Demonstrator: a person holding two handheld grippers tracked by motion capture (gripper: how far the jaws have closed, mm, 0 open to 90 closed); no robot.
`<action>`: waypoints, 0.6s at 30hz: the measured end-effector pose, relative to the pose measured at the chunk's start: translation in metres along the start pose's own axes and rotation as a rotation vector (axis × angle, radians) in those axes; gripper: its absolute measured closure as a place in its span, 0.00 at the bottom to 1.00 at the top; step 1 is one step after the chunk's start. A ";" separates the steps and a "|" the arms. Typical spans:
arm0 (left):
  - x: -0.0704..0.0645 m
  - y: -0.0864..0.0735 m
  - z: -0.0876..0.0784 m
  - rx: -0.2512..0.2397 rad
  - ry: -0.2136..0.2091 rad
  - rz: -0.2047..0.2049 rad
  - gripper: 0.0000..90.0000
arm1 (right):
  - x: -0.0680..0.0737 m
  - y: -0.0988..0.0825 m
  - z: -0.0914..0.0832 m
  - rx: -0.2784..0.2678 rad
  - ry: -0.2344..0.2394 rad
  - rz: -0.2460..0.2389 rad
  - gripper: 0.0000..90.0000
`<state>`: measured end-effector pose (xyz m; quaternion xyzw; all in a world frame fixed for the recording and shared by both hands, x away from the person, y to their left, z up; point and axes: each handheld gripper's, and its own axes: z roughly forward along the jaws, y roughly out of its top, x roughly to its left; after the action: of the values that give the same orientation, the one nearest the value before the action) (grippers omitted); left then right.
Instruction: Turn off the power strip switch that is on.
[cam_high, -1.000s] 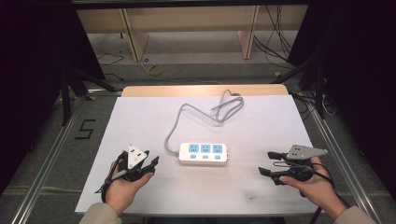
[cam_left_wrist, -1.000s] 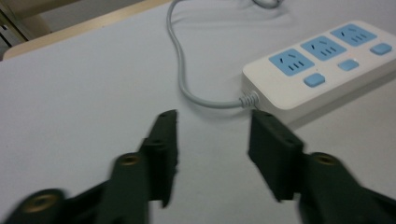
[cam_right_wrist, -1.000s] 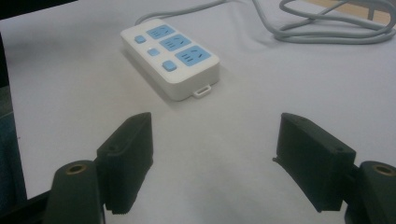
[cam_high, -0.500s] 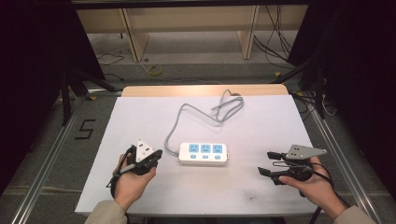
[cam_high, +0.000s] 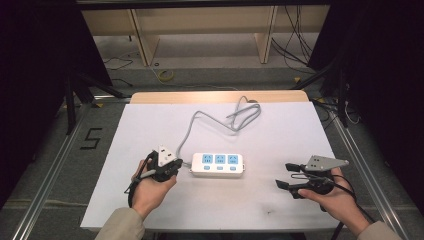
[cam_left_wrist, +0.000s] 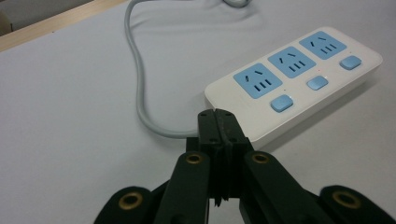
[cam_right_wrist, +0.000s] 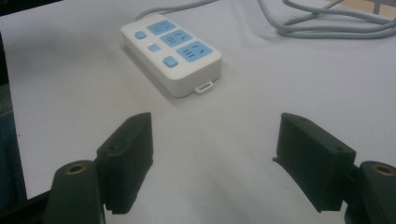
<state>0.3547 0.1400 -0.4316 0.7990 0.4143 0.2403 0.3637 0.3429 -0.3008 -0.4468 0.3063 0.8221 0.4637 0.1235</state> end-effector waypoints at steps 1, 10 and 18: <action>-0.001 0.001 0.002 0.003 -0.006 -0.001 1.00 | 0.000 0.000 0.000 -0.001 -0.001 0.003 0.31; -0.012 0.015 0.015 0.029 -0.042 0.036 1.00 | 0.000 -0.003 -0.004 0.002 -0.013 0.010 0.31; -0.025 0.026 0.027 0.050 -0.077 0.075 1.00 | 0.001 -0.005 -0.007 -0.002 -0.020 0.015 0.31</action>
<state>0.3725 0.0990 -0.4298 0.8313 0.3758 0.2126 0.3501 0.3371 -0.3070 -0.4475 0.3171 0.8181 0.4622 0.1286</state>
